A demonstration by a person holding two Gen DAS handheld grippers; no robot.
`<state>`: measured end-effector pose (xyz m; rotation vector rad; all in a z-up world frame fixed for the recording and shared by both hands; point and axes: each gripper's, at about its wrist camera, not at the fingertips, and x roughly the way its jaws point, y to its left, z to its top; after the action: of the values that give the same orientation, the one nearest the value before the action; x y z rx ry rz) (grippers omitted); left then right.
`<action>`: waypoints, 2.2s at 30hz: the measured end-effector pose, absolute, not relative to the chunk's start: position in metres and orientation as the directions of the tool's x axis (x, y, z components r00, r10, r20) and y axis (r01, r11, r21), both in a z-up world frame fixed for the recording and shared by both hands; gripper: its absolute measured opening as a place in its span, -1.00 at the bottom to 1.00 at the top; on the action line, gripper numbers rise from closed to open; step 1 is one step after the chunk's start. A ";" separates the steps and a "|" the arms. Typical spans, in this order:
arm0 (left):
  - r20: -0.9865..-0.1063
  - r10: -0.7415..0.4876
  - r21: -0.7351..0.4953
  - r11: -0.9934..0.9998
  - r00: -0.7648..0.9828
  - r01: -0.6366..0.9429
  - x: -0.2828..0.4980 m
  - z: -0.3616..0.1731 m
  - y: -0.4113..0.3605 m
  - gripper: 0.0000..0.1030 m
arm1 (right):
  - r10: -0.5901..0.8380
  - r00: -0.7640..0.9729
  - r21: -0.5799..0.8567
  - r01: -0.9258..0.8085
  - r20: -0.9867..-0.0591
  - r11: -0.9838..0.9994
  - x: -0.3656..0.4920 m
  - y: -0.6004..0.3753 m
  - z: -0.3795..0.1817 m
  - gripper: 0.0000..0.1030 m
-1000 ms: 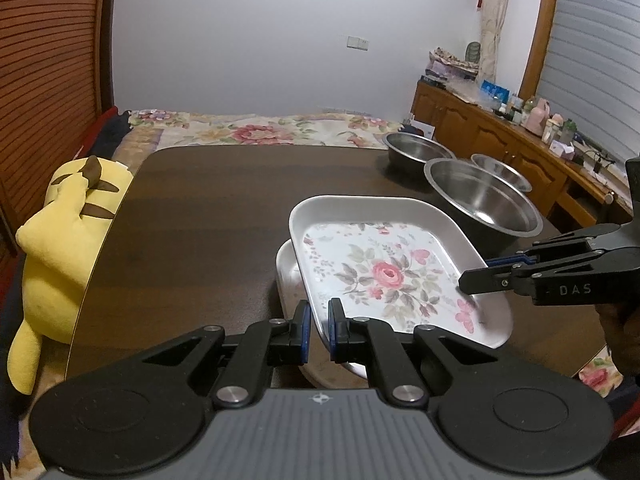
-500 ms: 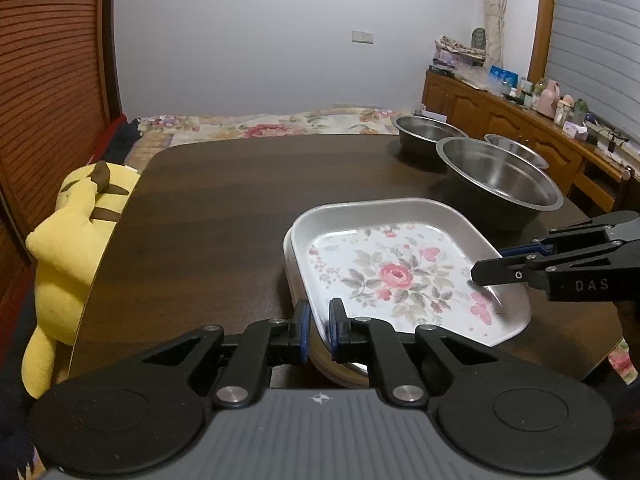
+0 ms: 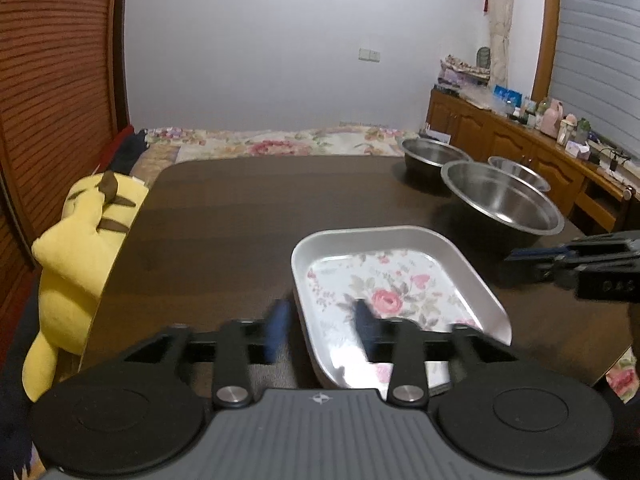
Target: Organize plates and bowls
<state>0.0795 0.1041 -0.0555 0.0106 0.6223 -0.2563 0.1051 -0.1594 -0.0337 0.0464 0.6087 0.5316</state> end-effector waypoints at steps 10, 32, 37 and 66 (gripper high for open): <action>-0.507 -0.255 -0.055 0.963 0.823 0.265 0.085 -0.035 0.086 0.64 | 0.395 0.809 0.105 -0.390 -0.436 0.915 0.080 -0.210 0.004 -0.59; -0.466 -0.404 -0.080 0.905 0.787 0.417 0.143 -0.035 -0.011 0.87 | 0.217 0.905 0.091 -0.198 -0.365 0.976 0.129 -0.289 -0.026 -0.18; -0.467 -0.398 -0.101 0.911 0.790 0.399 0.158 -0.034 -0.021 0.86 | 0.238 0.897 0.148 -0.196 -0.372 0.969 0.147 -0.298 -0.041 -0.18; -0.524 -0.415 -0.182 0.907 0.744 0.379 0.195 -0.048 -0.039 0.13 | 0.307 0.863 0.218 -0.235 -0.401 0.947 0.187 -0.301 -0.054 -0.18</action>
<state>0.1950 -0.0395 -0.0482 -0.0653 0.5894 -0.4352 0.1870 -0.3007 -0.0536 0.1644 0.4465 0.2854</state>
